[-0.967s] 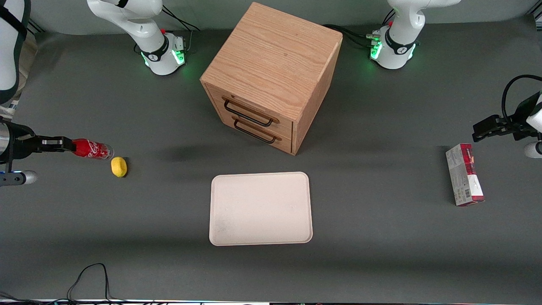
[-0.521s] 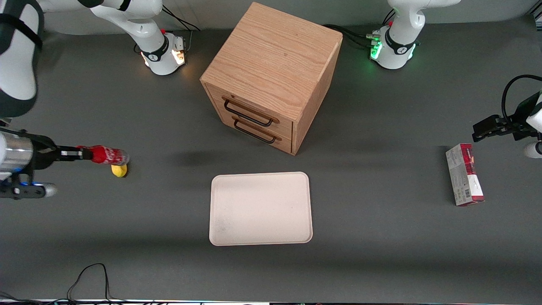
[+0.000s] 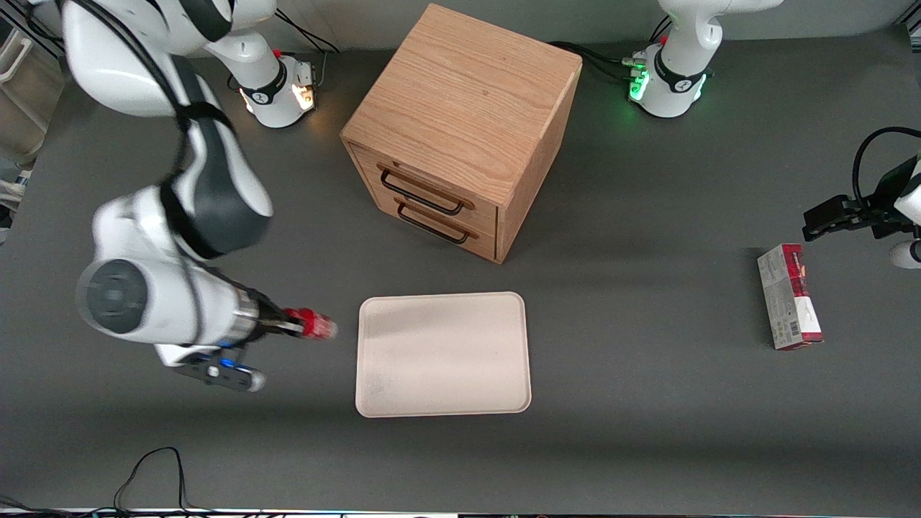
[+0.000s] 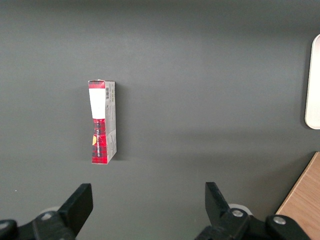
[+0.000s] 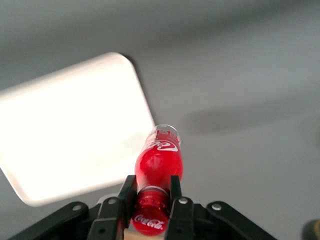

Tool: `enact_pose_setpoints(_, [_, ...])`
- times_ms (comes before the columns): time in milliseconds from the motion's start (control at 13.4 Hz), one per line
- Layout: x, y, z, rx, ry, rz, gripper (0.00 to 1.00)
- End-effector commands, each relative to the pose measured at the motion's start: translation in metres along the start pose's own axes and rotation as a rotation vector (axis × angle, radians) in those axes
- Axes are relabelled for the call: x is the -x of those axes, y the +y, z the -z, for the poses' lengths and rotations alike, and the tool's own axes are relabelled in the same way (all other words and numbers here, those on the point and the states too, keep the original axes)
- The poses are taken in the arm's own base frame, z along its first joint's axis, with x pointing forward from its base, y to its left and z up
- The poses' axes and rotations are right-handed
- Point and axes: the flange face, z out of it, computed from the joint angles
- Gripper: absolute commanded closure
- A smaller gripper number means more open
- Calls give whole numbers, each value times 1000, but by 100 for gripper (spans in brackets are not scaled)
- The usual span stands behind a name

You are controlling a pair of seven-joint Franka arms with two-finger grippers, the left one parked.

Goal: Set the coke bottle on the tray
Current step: 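Carry the bottle over the cream tray and lower it upright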

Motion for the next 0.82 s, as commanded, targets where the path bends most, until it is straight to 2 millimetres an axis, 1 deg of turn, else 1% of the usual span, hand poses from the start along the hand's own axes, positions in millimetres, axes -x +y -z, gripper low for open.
enact_pose_setpoints(0, [-11, -28, -26, -65, 78, -99, 100])
enact_pose_setpoints(223, [-19, -44, -58, -109, 116, -111, 100])
enact_pose_setpoints(298, [-22, -45, -71, -105, 116, -112, 100])
enact_pose_setpoints(595, [-23, -46, -88, -77, 125, -101, 100])
enact_pose_setpoints(744, [-23, -46, -90, -75, 123, -98, 100])
